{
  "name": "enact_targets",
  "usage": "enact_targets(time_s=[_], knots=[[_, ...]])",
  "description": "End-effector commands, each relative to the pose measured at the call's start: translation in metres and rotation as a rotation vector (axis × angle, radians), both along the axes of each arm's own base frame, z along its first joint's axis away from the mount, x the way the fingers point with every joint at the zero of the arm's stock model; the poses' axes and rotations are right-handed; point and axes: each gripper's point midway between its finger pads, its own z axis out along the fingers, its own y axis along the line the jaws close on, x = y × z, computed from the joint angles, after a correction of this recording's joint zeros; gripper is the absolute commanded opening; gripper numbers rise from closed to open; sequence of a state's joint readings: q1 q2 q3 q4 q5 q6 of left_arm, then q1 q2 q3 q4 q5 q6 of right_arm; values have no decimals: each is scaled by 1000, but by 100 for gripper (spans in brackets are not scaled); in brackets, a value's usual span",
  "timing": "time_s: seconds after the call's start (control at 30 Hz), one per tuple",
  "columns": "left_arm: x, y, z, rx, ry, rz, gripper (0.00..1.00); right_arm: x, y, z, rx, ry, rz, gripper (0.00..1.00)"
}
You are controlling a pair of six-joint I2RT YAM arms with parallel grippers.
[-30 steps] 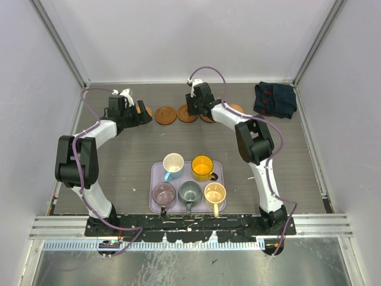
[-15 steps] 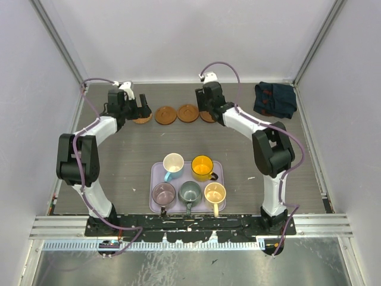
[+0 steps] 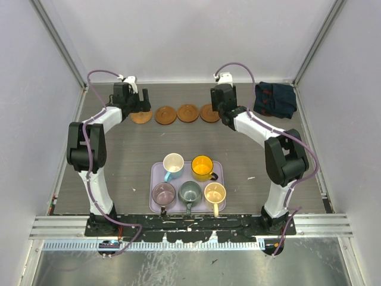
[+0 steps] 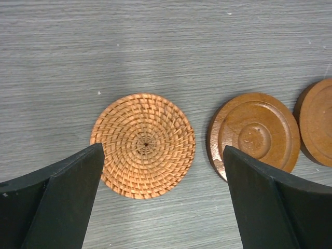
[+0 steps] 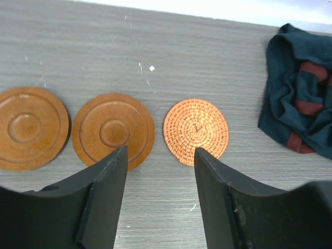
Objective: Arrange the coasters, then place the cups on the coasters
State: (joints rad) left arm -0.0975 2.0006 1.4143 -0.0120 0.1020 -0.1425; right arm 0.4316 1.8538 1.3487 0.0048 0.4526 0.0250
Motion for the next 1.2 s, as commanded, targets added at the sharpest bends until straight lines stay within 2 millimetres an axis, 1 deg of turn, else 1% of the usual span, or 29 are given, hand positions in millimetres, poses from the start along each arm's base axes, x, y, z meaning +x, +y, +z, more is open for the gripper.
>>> enact_targets(time_s=[0.0,0.1,0.13,0.2,0.23,0.33,0.37,0.4,0.43,0.47,0.53,0.67,0.77,0.83,0.93,1.17], knots=[[14,-21,33,-31,-92,-76,97,6,-14,43,106,-132,-77,57],[3,-33,33,-67,-83,-115,89,8,-14,40,146,-128,-85,54],[-1,-36,34,-88,-81,-121,81,8,-12,39,156,-126,-84,54],[-10,-42,34,-132,-70,-138,70,8,-9,38,178,-113,-83,51],[-15,-45,33,-152,-59,-143,62,6,-8,36,187,-103,-88,50],[-28,-56,33,-196,-36,-174,35,-2,-8,36,227,-95,-88,48],[-32,-60,32,-195,-31,-185,22,-6,-6,36,243,-98,-82,47],[-37,-64,32,-186,-26,-194,12,-9,-5,41,266,-112,-78,46],[-41,-68,31,-174,-19,-209,5,-12,-5,42,281,-117,-74,46],[-45,-73,30,-163,-11,-220,0,-15,-5,41,291,-117,-69,46],[-54,-84,23,-149,11,-247,0,-21,-5,41,303,-118,-60,46],[-69,-109,10,-152,48,-290,0,-34,-9,33,282,-89,-50,46],[-75,-127,2,-156,68,-317,2,-40,-16,33,256,-96,-61,46],[-77,-135,-6,-156,96,-329,3,-43,-20,36,246,-107,-68,46],[-77,-139,-15,-167,123,-325,3,-45,-22,38,239,-114,-67,46],[-69,-142,-26,-165,166,-312,4,-47,-33,29,203,-103,-109,46]])
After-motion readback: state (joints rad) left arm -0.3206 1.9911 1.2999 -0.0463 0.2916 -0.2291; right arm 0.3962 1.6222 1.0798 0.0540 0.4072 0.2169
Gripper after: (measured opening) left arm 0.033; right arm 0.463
